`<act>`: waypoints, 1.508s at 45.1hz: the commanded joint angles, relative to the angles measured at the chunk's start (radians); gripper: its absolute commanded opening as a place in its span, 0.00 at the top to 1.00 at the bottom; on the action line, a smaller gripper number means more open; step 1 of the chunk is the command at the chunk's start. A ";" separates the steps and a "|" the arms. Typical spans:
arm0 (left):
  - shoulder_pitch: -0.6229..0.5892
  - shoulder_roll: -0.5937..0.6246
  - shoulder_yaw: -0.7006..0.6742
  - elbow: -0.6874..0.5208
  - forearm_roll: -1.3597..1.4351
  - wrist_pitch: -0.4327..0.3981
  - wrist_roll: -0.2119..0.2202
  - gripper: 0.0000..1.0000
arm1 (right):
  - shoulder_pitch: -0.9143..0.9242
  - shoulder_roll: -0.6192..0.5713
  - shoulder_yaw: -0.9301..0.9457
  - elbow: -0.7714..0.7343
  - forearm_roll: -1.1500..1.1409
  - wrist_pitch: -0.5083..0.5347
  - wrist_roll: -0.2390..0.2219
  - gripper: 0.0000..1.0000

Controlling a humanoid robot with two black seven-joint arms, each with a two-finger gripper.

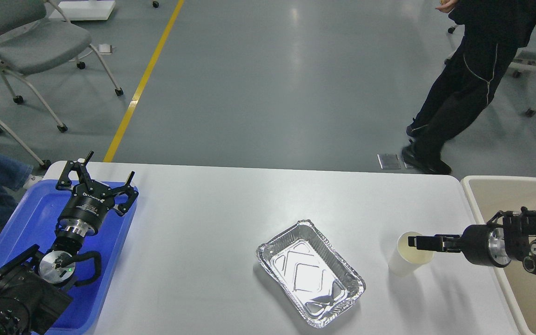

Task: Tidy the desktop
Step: 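Close the right gripper around the white paper cup, then lift the cup with the right gripper and tip it over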

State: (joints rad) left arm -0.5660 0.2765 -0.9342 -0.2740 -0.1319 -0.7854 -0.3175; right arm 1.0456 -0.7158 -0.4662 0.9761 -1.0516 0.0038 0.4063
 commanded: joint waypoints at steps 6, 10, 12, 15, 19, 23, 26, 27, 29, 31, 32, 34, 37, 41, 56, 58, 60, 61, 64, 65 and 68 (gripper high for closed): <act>0.000 0.000 0.000 -0.001 0.000 0.000 0.000 0.00 | -0.055 0.069 0.000 -0.083 0.008 -0.028 0.002 0.04; 0.000 0.001 0.000 0.001 0.000 0.000 0.000 0.00 | -0.055 0.068 0.000 -0.083 0.008 -0.034 0.005 0.31; 0.000 0.000 0.000 -0.001 0.000 0.000 0.000 0.00 | -0.056 0.070 -0.002 -0.083 0.008 -0.036 0.005 0.57; 0.000 0.000 0.000 -0.001 0.000 0.000 0.000 0.00 | -0.056 0.070 -0.003 -0.085 0.007 -0.038 0.005 0.93; 0.000 0.001 0.000 -0.001 0.000 0.000 0.000 0.00 | -0.053 0.069 -0.003 -0.083 0.007 -0.036 0.006 1.00; 0.000 0.000 0.000 -0.001 0.000 0.000 0.000 0.00 | -0.052 0.067 -0.003 -0.083 0.008 -0.036 0.006 1.00; 0.000 0.000 0.000 -0.001 0.000 0.000 0.000 0.00 | -0.052 0.067 0.000 -0.082 0.008 -0.036 0.006 1.00; 0.000 0.000 0.000 -0.001 0.000 0.000 0.000 0.00 | -0.052 0.067 0.001 -0.082 0.010 -0.036 0.006 1.00; 0.000 0.000 0.000 -0.001 0.000 0.000 0.000 0.00 | -0.052 0.068 0.003 -0.079 0.010 -0.036 0.009 1.00; 0.000 0.000 0.000 0.001 0.000 0.000 0.000 0.00 | -0.052 0.068 0.003 -0.079 0.010 -0.036 0.017 1.00; 0.000 0.000 0.000 -0.001 0.000 0.000 0.000 0.00 | -0.052 0.068 0.003 -0.079 0.010 -0.036 0.022 1.00; 0.000 0.000 0.000 0.001 0.000 0.000 0.000 0.00 | -0.052 0.068 0.004 -0.079 0.010 -0.036 0.028 1.00; 0.000 0.000 0.000 0.001 0.000 0.000 0.000 0.00 | -0.052 0.068 0.007 -0.077 0.012 -0.036 0.031 1.00; 0.000 0.000 0.000 0.001 0.000 0.000 0.000 0.00 | -0.049 0.068 0.012 -0.077 0.012 -0.036 0.034 1.00; 0.000 0.000 0.000 -0.001 0.000 0.000 0.000 0.00 | -0.036 0.033 0.129 -0.048 0.045 -0.048 0.060 1.00; 0.000 0.001 0.000 0.001 0.000 0.000 0.000 0.00 | -0.035 0.016 0.159 -0.028 0.056 -0.048 0.075 1.00; 0.000 0.001 0.000 -0.001 0.000 0.000 0.000 0.00 | -0.032 -0.002 0.191 0.004 0.062 -0.047 0.089 1.00; 0.000 0.001 0.000 -0.001 0.000 0.000 0.000 0.00 | -0.029 -0.011 0.208 0.019 0.064 -0.045 0.092 1.00; 0.000 0.000 0.000 0.001 0.000 0.000 0.000 0.00 | -0.021 -0.039 0.263 0.075 0.064 -0.044 0.098 1.00; 0.000 0.000 0.000 0.001 0.000 0.000 0.000 0.00 | -0.018 -0.050 0.282 0.093 0.064 -0.042 0.100 1.00; 0.000 0.000 0.000 -0.001 0.000 0.000 0.000 0.00 | -0.010 -0.073 0.336 0.145 0.065 -0.042 0.098 1.00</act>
State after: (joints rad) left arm -0.5660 0.2763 -0.9342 -0.2737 -0.1319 -0.7854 -0.3175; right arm 1.0159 -0.7140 -0.2912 0.9857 -1.0033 -0.0412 0.4803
